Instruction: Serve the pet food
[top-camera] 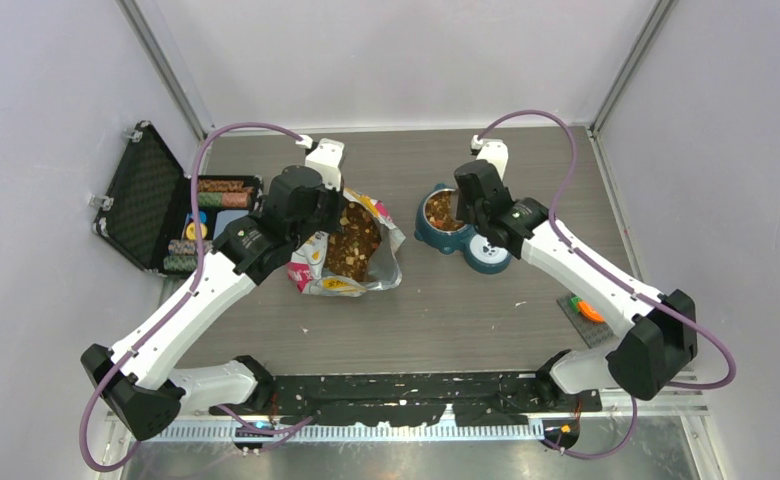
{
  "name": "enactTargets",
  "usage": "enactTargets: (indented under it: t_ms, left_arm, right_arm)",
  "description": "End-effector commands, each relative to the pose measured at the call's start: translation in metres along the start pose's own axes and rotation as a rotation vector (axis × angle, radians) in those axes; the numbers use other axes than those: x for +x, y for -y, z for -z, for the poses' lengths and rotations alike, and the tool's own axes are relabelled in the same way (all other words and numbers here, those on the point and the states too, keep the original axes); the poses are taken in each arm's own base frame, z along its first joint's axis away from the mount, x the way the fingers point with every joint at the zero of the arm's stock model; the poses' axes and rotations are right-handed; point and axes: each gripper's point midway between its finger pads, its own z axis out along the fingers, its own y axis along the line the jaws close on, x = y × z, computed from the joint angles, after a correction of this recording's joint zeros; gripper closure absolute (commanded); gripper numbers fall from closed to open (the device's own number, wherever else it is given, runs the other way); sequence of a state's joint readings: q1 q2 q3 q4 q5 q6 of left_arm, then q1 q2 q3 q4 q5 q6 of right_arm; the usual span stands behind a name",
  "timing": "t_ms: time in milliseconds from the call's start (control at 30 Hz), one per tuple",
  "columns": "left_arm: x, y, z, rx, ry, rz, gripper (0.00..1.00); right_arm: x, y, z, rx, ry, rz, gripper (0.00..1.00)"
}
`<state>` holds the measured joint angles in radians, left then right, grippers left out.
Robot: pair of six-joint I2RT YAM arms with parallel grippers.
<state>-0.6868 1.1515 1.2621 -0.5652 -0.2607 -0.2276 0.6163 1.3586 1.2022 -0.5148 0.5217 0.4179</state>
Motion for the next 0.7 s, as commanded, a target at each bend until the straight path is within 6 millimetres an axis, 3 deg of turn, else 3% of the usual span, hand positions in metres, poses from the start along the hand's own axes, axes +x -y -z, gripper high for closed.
enactTargets:
  t_ms: [0,200,667]
  left_arm:
    - [-0.053,0.007,0.014,0.044,0.195,0.052,1.00]
    - [-0.053,0.006,0.015,0.041,0.197,0.051,1.00]
    - [-0.053,0.007,0.012,0.040,0.187,0.053,1.00]
  right_arm:
    - [-0.009,-0.014,-0.008,-0.024,0.027,-0.001,0.95]
    - [-0.018,-0.025,-0.007,-0.048,0.048,0.004,0.95]
    - [-0.037,0.000,0.015,0.040,0.120,0.040,0.95]
